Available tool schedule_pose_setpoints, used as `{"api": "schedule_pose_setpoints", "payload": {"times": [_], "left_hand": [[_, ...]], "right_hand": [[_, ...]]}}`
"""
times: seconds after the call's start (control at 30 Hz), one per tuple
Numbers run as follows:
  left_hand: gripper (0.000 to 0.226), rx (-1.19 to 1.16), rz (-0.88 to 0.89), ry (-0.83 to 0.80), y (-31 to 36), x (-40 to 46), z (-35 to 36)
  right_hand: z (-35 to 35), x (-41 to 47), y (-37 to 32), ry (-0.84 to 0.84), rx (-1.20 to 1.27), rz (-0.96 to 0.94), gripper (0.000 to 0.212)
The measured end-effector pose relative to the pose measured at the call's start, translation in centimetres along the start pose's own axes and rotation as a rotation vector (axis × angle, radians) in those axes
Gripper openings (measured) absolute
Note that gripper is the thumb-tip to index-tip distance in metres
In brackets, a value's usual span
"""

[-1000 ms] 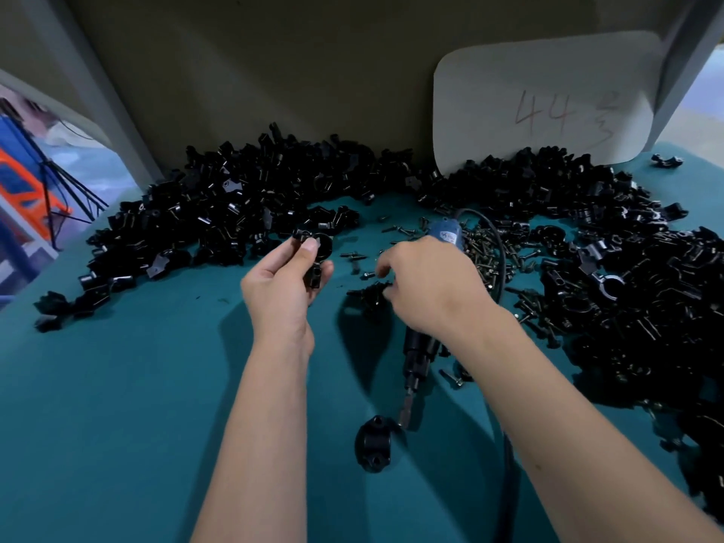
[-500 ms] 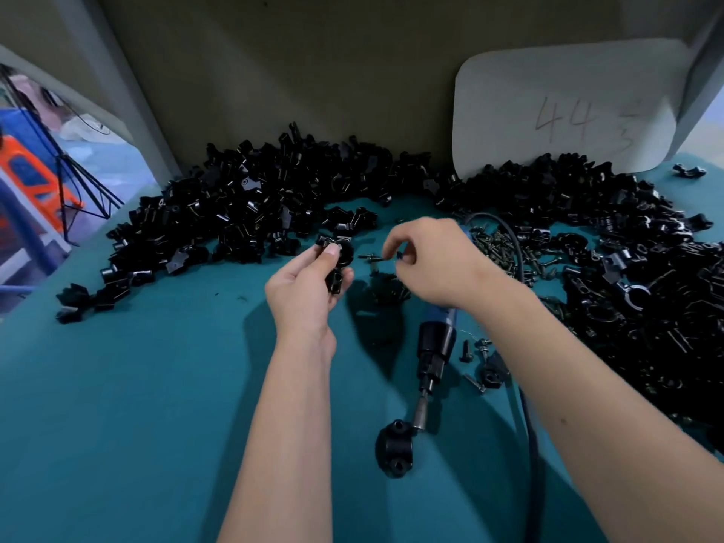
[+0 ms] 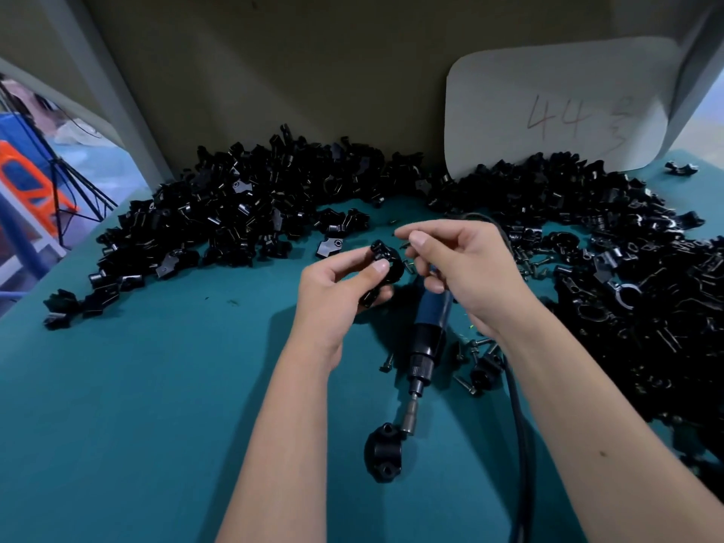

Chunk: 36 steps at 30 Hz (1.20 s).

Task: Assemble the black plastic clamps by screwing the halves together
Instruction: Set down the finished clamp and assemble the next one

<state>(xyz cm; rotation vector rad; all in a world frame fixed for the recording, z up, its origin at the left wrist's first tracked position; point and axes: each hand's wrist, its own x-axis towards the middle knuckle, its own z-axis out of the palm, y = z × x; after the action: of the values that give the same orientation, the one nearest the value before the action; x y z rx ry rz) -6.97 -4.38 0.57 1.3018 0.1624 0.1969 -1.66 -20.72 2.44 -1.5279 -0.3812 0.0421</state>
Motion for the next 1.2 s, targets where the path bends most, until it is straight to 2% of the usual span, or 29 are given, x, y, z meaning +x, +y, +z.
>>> {"api": "schedule_pose_setpoints", "payload": {"times": [0.3, 0.5, 0.67, 0.77, 0.8, 0.87, 0.9, 0.97, 1.03, 1.1, 1.2], "left_hand": [[0.023, 0.065, 0.061, -0.071, 0.0, -0.5, 0.5], [0.022, 0.088, 0.047, -0.067, 0.0, -0.5, 0.3], [0.026, 0.173, 0.06, -0.062, 0.1, -0.6, 0.0], [0.023, 0.181, 0.057, -0.127, 0.4, -0.6, 0.0], [0.023, 0.157, 0.062, -0.114, 0.5, -0.6, 0.0], [0.023, 0.054, 0.058, 0.028, 0.8, -0.3, -0.4], [0.02, -0.019, 0.043, 0.13, 0.9, 0.0, -0.8], [0.013, -0.172, 0.008, 0.3, 1.2, 0.5, -1.9], [0.015, -0.327, -0.032, 0.401, 1.3, 0.7, -2.9], [0.018, -0.408, -0.066, 0.433, 1.3, 0.8, -3.2], [0.016, -0.431, -0.107, 0.427, 1.3, 0.9, -2.9]], "right_hand": [[0.0, -0.3, 0.0, 0.029, -0.068, -0.103, 0.007], [-0.4, -0.5, -0.1, 0.034, -0.293, -0.153, 0.016], [1.0, -0.8, -0.3, 0.057, -0.642, -0.255, 0.045], [1.2, -0.7, -1.1, 0.005, -0.794, -0.257, 0.052], [1.2, -0.7, -1.5, 0.006, -0.787, -0.242, 0.056], [1.2, -0.2, -2.1, 0.057, -0.696, -0.2, 0.065], [1.1, 0.2, -2.3, 0.094, -0.689, -0.196, 0.062], [1.1, 1.6, -2.5, 0.116, -0.815, -0.17, 0.036], [1.4, 3.6, -2.2, 0.006, -1.084, -0.118, 0.009], [2.4, 5.4, -1.6, -0.215, -1.316, -0.091, 0.032], [4.5, 6.8, -0.4, -0.424, -1.343, -0.078, 0.042]]}}
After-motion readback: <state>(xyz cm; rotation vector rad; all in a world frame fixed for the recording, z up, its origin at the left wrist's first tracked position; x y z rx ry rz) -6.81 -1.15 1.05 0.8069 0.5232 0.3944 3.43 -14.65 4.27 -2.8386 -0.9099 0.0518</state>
